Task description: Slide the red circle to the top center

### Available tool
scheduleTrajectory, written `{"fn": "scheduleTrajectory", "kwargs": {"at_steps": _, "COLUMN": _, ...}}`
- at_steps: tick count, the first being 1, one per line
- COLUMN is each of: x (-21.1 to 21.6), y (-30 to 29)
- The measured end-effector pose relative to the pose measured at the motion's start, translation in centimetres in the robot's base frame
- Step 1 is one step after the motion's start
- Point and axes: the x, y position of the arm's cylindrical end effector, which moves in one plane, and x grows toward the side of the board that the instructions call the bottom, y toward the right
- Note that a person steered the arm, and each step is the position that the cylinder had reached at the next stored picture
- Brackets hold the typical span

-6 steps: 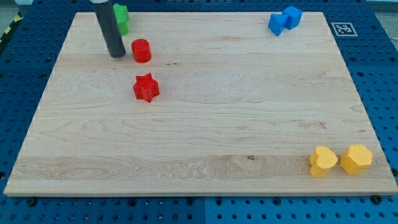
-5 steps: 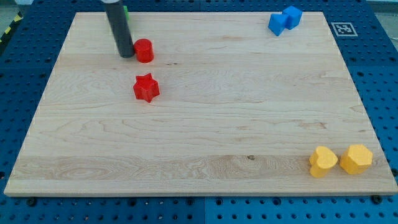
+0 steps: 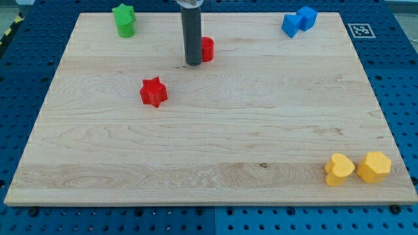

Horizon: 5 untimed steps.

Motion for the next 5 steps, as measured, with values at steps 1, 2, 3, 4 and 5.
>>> {"fn": "scheduleTrajectory", "kwargs": {"at_steps": 1, "x": -1.5, "y": 0.2}}
{"fn": "scheduleTrajectory", "kwargs": {"at_steps": 2, "x": -2.2, "y": 2.1}}
{"fn": "scheduleTrajectory", "kwargs": {"at_steps": 3, "x": -1.7, "y": 4.6}}
{"fn": "scheduleTrajectory", "kwargs": {"at_steps": 4, "x": -2.0, "y": 5.9}}
{"fn": "scheduleTrajectory", "kwargs": {"at_steps": 5, "x": -3.7, "y": 5.9}}
